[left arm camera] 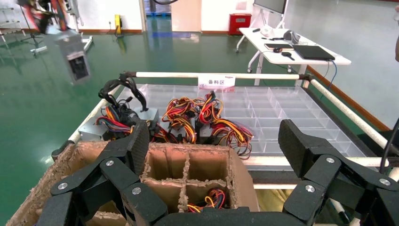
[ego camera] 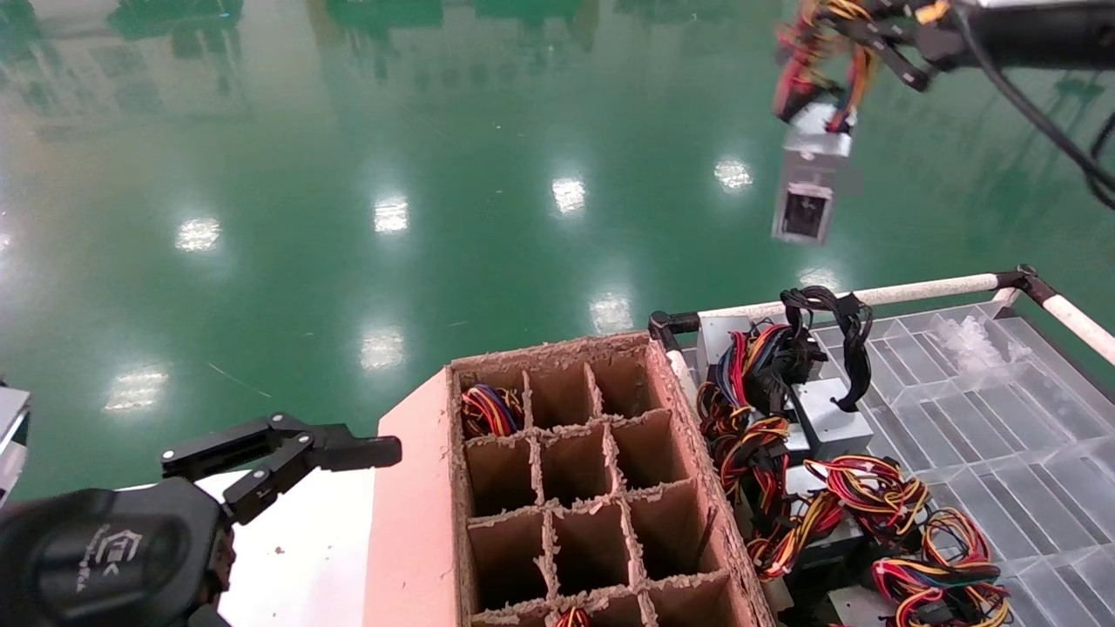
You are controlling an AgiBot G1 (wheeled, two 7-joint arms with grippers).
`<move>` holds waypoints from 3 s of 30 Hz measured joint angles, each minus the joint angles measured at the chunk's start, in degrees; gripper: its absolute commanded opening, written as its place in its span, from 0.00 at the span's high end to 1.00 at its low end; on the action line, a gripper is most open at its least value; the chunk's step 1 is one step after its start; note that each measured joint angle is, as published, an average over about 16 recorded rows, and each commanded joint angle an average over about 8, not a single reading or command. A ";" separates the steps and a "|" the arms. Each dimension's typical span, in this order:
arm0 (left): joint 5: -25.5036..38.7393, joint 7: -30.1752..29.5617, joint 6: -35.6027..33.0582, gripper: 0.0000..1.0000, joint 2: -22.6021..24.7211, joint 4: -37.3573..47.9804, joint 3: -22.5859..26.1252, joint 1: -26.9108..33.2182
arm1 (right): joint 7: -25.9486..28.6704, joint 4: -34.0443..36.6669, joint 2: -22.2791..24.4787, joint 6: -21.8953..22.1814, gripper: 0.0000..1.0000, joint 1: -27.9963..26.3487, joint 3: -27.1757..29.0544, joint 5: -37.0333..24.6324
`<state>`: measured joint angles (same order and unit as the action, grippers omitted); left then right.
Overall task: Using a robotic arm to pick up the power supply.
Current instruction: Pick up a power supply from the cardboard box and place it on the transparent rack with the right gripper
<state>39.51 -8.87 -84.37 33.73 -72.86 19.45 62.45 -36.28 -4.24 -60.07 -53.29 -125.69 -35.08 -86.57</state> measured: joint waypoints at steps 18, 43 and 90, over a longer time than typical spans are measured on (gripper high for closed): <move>-0.01 0.01 0.01 0.00 -0.01 0.00 0.02 0.00 | -4.63 4.63 0.00 5.83 1.00 5.14 -2.69 -4.10; -0.03 0.02 0.02 0.00 -0.02 0.00 0.05 0.01 | 6.21 7.48 -2.14 7.01 1.00 11.63 0.39 0.24; -0.07 0.05 0.04 0.00 -0.04 0.00 0.10 0.02 | 23.38 4.27 -0.53 11.12 1.00 34.09 26.03 36.96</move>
<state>39.44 -8.82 -84.33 33.69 -72.86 19.54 62.47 -12.90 0.03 -60.61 -42.16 -91.60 -9.04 -49.60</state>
